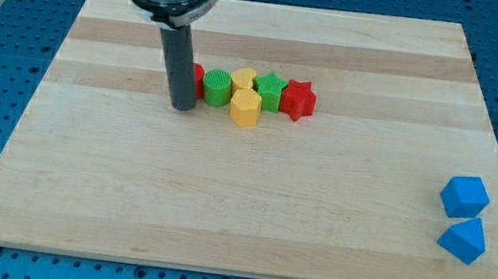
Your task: Move the yellow hexagon below the red star
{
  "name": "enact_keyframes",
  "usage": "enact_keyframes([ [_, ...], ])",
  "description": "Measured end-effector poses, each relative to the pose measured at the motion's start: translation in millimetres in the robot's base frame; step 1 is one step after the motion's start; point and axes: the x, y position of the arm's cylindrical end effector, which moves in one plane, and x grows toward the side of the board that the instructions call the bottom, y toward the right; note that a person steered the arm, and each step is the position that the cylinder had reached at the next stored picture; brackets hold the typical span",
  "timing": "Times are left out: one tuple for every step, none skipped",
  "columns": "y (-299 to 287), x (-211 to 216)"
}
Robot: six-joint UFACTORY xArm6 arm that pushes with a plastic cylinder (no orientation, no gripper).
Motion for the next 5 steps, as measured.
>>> enact_keyframes([
  [22,0],
  [45,0],
  [66,3],
  [94,12],
  [115,35],
])
